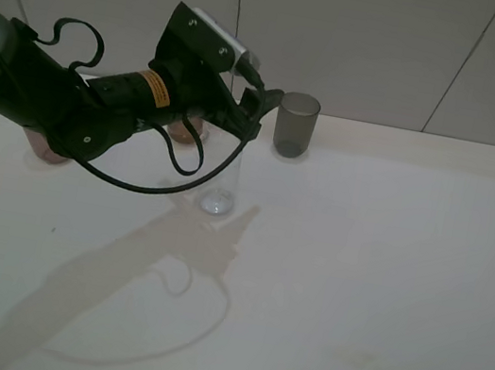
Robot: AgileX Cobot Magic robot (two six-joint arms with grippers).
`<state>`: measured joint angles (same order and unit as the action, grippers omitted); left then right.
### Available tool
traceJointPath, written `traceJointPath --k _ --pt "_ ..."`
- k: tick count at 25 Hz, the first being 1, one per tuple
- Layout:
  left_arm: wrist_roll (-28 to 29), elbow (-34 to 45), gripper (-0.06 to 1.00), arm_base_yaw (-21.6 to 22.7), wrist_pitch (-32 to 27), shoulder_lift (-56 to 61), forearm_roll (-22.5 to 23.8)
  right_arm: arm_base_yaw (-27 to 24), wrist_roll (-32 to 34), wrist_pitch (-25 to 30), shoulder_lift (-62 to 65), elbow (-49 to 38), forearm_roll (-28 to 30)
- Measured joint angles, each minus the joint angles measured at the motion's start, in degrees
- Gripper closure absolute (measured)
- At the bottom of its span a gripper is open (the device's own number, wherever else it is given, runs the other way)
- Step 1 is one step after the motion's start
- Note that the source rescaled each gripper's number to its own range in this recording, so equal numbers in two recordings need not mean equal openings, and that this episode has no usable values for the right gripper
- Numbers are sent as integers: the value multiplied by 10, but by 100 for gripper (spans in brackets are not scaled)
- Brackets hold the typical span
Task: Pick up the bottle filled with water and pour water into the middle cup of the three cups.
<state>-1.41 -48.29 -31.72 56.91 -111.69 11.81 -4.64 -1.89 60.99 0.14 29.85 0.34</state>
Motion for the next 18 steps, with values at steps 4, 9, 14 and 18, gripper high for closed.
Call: traceJointPath --k 4,9,14,18 --pt "-4 0 -6 0 -51 77 -11 0 0 0 0 0 0" --pt "-16 0 -6 10 -154 199 -30 0 0 0 0 0 -3" --pt "-16 0 -6 55 -356 349 -83 0 0 0 0 0 -3" --pt "-16 0 -6 118 -560 462 -160 0 0 0 0 0 0"
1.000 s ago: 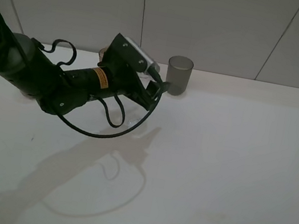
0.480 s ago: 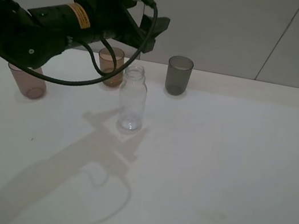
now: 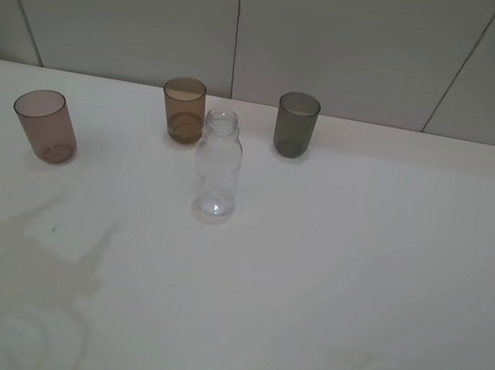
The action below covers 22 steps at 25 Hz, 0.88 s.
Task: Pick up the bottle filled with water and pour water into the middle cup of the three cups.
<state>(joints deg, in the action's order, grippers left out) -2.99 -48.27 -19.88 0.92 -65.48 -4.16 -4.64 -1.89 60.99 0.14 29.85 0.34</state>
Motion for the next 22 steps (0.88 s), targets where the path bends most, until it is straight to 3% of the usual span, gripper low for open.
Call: traceJointPath --k 4,7,15,17,22 --pt "0 0 -6 59 -181 112 -22 0 0 0 0 0 -3" --pt "-5 0 -6 86 -281 199 -22 0 0 0 0 0 -3" --pt "-28 0 -6 93 -493 378 -8 0 0 0 0 0 -3" --pt "-37 1 -6 93 -584 414 -7 0 0 0 0 0 -3" --pt "-31 53 -6 93 -663 468 -6 0 0 0 0 0 -3"
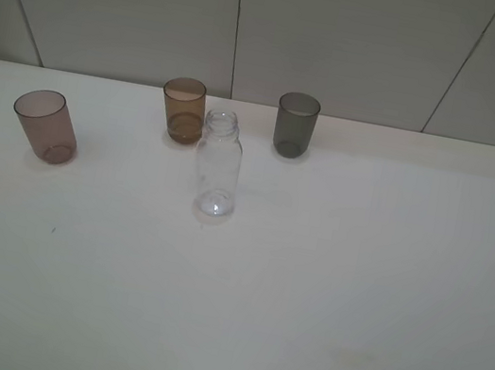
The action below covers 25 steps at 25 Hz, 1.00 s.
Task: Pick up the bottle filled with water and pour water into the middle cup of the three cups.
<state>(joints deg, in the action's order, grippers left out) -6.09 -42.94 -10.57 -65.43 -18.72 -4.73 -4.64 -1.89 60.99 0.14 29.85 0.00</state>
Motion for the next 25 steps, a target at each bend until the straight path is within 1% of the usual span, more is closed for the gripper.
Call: traceJointPath --k 3,6,9,12,25 --pt "8 55 -6 0 5 49 1 0 0 0 0 0 0" --pt "9 104 -6 0 24 107 1 0 0 0 0 0 3" --pt "10 131 -6 0 31 162 1 0 0 0 0 0 0" --pt "10 137 -6 0 37 189 1 0 0 0 0 0 0" --pt "18 140 -6 0 44 191 3 0 0 0 0 0 0"
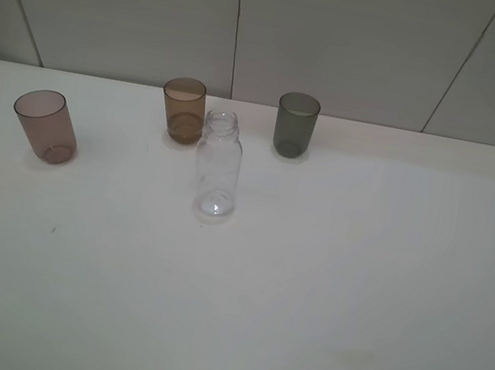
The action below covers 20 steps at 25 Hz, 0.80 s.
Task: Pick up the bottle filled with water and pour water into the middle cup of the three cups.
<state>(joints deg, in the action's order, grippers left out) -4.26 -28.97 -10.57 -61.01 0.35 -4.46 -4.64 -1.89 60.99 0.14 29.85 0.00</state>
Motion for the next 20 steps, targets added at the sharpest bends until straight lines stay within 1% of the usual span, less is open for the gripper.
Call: traceJointPath --k 9,15,20 --pt "1 0 -6 3 0 0 0 0 0 0 0 0 0" --pt "1 0 -6 37 0 0 0 0 0 0 0 0 0" --pt "1 0 -6 40 0 0 0 0 0 0 0 0 0"
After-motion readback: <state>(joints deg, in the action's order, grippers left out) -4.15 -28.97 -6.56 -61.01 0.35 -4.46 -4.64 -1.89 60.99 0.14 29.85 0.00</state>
